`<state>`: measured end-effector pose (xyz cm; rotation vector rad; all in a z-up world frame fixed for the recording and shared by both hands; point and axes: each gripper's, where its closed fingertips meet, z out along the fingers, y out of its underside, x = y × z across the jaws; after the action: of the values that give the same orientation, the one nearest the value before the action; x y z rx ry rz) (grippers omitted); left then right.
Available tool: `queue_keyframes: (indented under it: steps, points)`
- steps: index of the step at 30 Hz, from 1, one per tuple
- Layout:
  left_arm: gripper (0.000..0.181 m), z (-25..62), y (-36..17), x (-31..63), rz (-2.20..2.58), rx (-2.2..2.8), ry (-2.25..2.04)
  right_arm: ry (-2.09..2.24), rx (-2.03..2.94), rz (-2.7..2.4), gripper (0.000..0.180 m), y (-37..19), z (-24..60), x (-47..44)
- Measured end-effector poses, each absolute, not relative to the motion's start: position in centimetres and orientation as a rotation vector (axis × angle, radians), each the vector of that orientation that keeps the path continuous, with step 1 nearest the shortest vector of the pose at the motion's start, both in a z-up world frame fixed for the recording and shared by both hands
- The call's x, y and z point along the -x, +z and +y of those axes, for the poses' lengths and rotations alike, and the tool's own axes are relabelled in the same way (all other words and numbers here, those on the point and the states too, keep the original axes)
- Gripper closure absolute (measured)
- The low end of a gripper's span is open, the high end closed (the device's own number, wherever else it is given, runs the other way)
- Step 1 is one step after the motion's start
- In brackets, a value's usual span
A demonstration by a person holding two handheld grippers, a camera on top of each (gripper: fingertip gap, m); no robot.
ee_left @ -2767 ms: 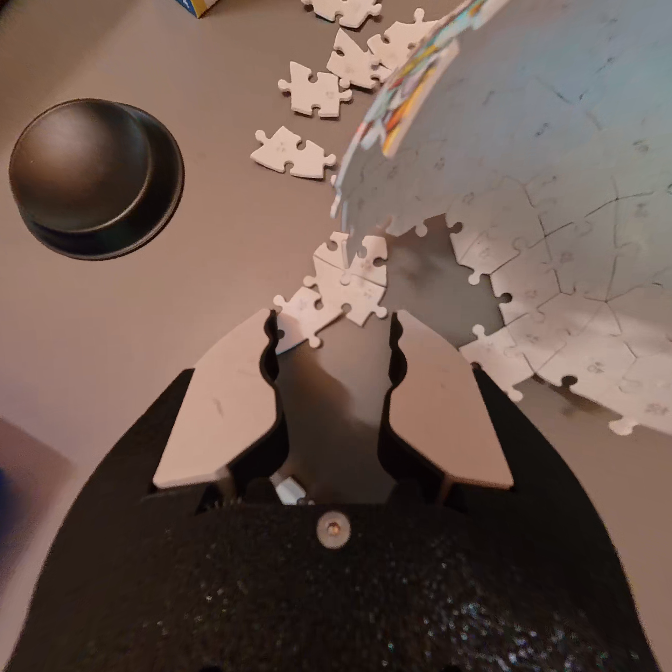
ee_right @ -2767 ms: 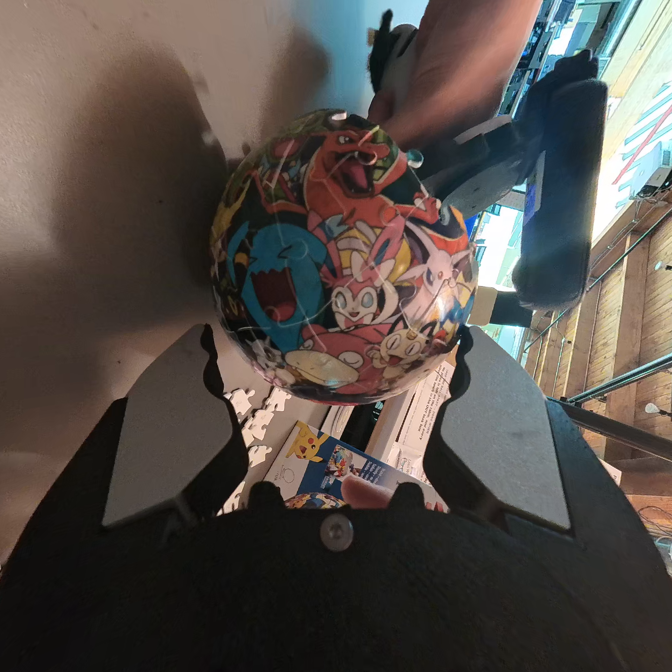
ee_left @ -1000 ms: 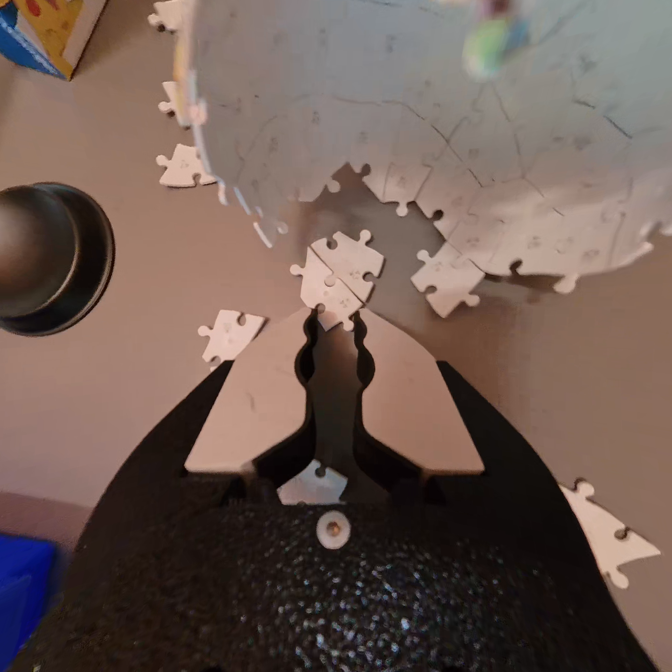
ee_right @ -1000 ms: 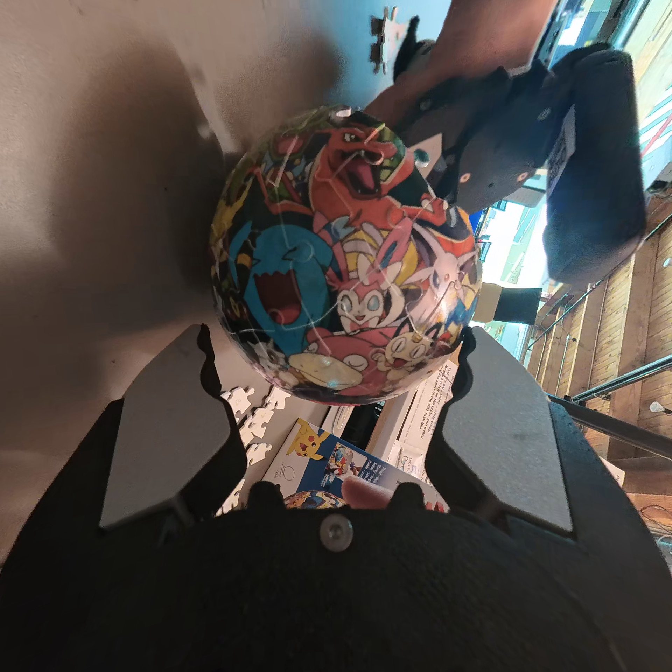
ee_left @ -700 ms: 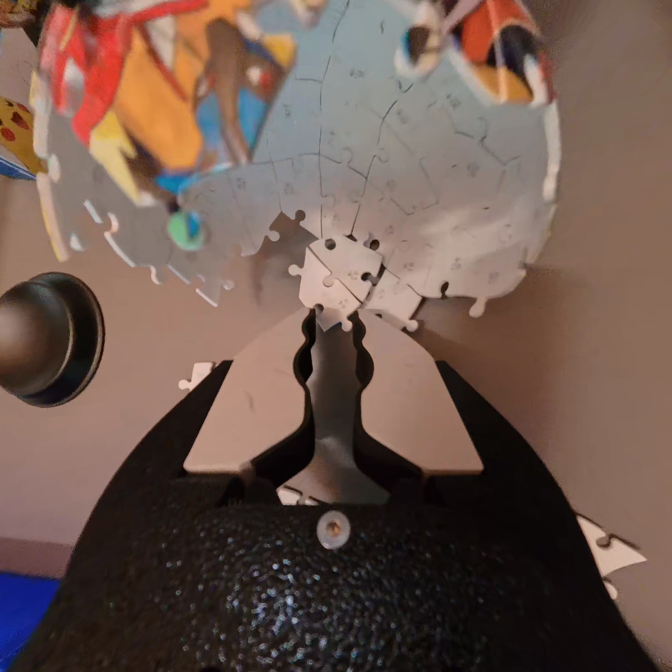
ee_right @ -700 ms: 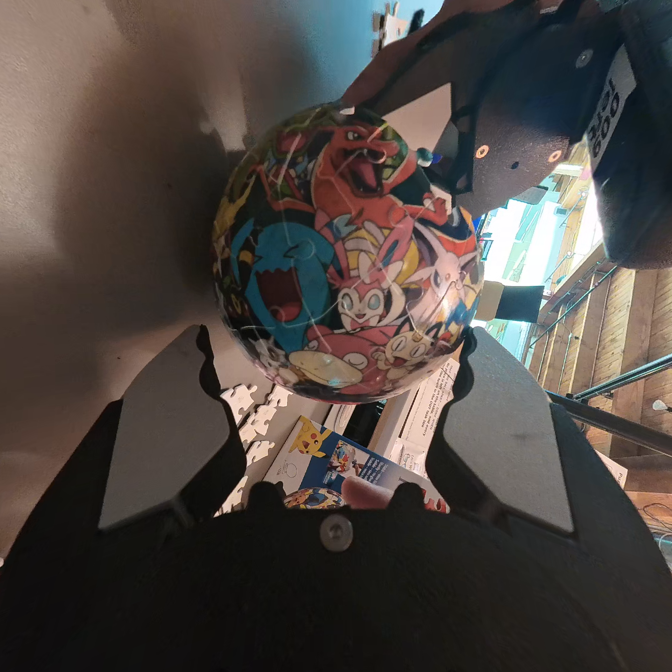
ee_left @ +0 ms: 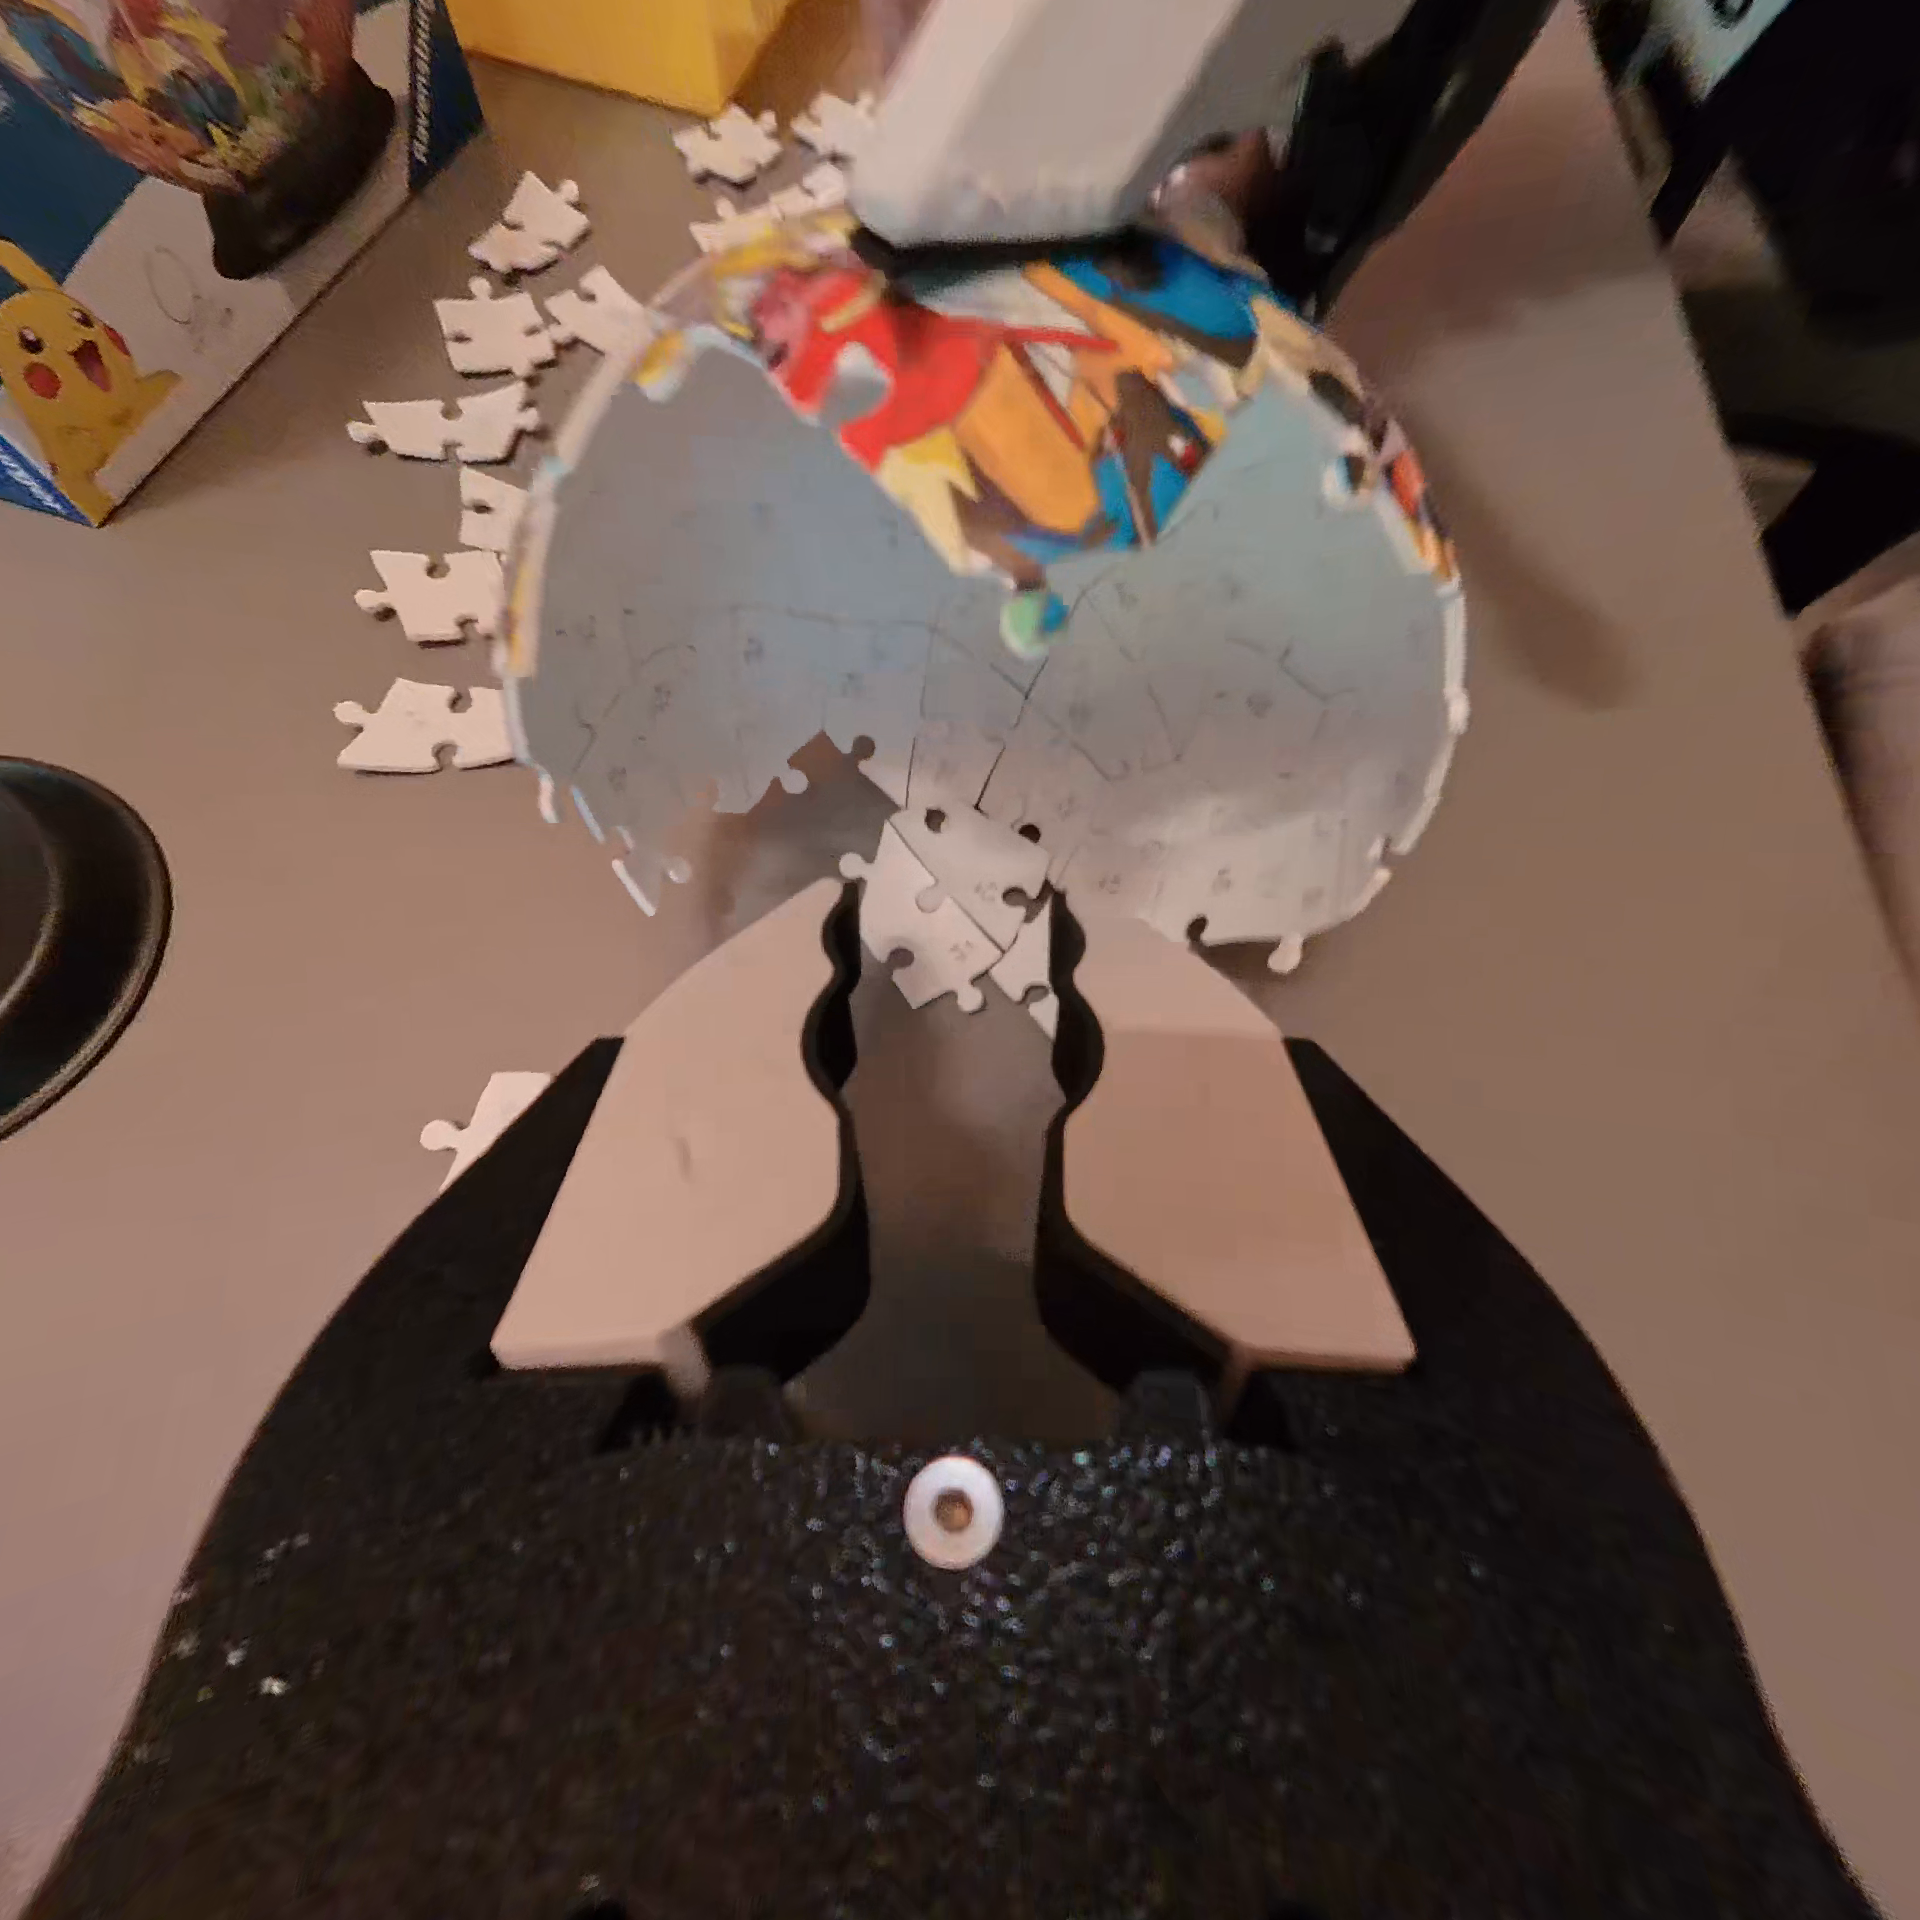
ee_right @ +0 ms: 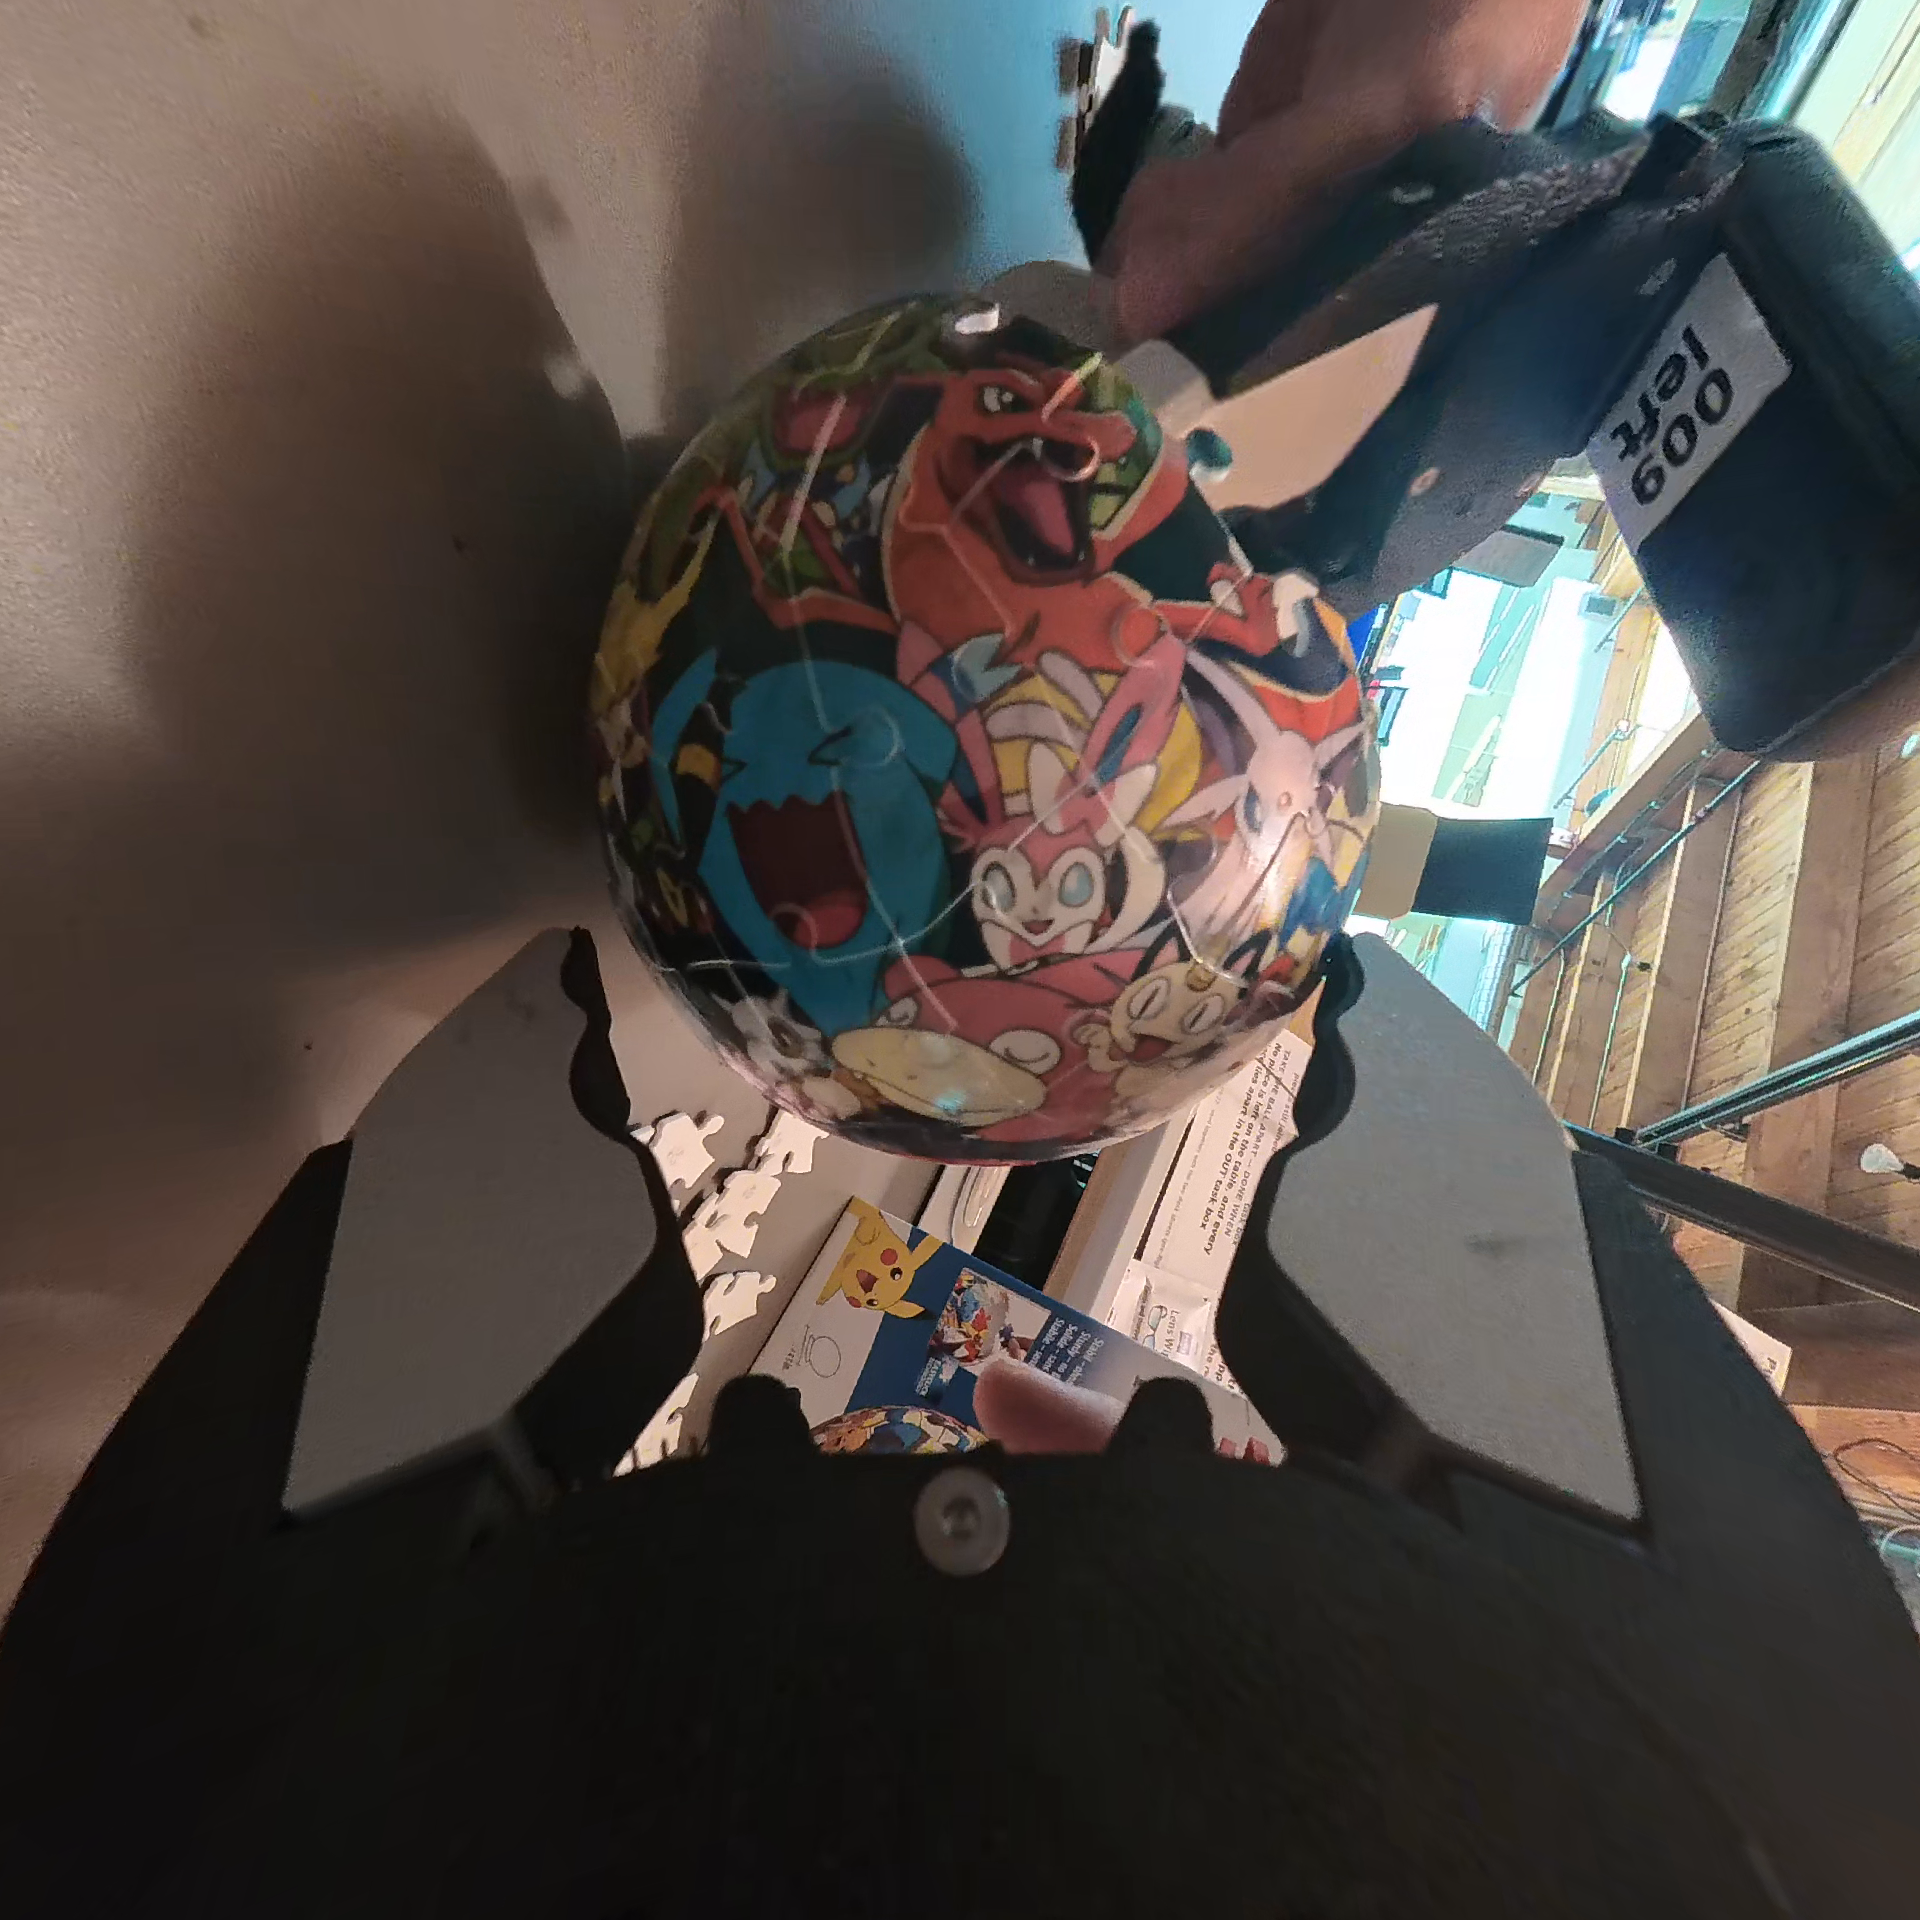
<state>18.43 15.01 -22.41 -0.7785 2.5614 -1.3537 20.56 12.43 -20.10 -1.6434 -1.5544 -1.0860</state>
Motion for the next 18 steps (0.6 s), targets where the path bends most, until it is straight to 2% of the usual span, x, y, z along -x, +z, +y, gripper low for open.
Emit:
queue_keyframes:
  steps: [4, 7, 11, 18]
  points:
    - [0.132, 16.0, -21.5, -18.6, 2.538, 0.848, -1.384, -1.093, 1.647, -1.558, 0.053, -20.1, 12.4, -20.7]
    - [0.116, 17.8, -21.8, -19.1, 2.565, 0.873, -1.217, -1.097, 1.651, -1.562, 0.053, -20.1, 12.5, -20.5]
    - [0.103, 18.8, -21.9, -19.6, 2.658, 0.917, -1.034, -1.099, 1.663, -1.567, 0.053, -20.0, 12.4, -20.8]
    - [0.079, 18.1, -22.9, -21.4, 2.627, 1.065, -1.038, -1.098, 1.672, -1.565, 0.051, -20.1, 12.4, -20.8]
